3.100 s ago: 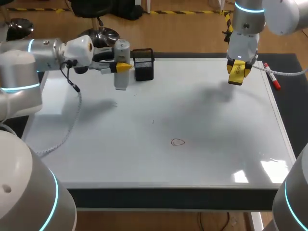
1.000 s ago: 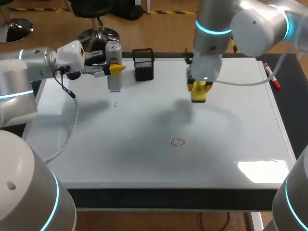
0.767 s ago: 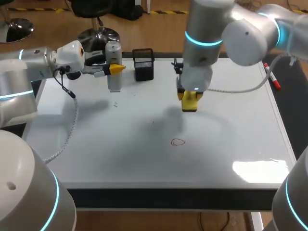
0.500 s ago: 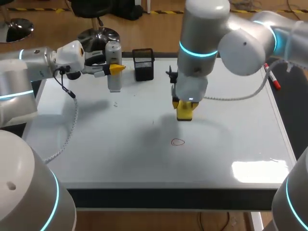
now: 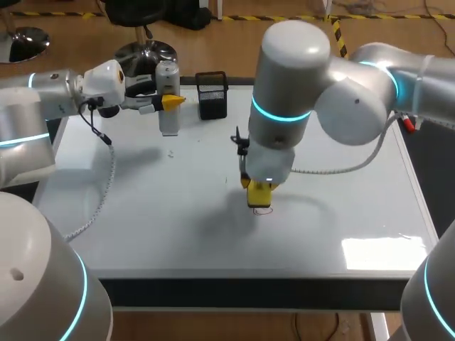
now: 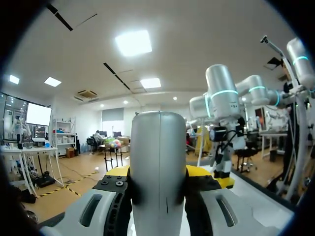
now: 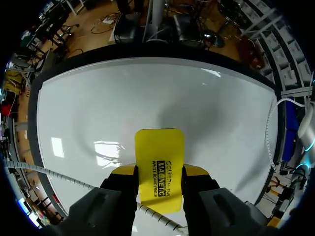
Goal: Pick up the inspection probe, press it on each red-marked spot on the whiteboard one by one, put down the probe, pick up the eraser, and wipe off all the red marks.
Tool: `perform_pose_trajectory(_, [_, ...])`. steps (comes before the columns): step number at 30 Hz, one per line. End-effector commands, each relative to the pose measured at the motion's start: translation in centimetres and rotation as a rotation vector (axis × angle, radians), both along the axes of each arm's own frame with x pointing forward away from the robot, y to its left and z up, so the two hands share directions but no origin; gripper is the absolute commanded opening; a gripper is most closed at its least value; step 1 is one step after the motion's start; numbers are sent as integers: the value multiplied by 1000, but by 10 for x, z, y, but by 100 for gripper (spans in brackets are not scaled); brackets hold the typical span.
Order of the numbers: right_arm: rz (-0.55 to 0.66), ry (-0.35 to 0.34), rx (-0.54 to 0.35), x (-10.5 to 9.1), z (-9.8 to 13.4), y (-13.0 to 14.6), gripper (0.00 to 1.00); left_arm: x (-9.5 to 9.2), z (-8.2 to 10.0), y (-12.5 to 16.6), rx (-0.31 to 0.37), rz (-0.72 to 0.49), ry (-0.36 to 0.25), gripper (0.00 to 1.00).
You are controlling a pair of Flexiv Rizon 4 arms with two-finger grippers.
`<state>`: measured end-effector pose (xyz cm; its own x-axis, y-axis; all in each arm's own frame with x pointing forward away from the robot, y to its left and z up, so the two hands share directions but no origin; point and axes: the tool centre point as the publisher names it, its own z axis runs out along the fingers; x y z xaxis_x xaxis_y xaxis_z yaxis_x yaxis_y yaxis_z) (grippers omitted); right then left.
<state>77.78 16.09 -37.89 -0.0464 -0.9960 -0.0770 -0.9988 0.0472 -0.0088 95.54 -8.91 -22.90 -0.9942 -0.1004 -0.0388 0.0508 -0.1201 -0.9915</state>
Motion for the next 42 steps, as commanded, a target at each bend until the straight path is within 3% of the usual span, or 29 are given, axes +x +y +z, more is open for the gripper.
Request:
perform_pose_trajectory(1, [-9,-25,-10,-8,-5,9,0,0,1,0,0,1,-1,0])
perform_pose_trajectory(13, [-2,-19,11,-22,-30,14,0,0,1,0,0,1,-1,0])
perform_pose_trajectory(42, [45,45,10,-4,-59,15,0,0,1,0,0,1,-1,0])
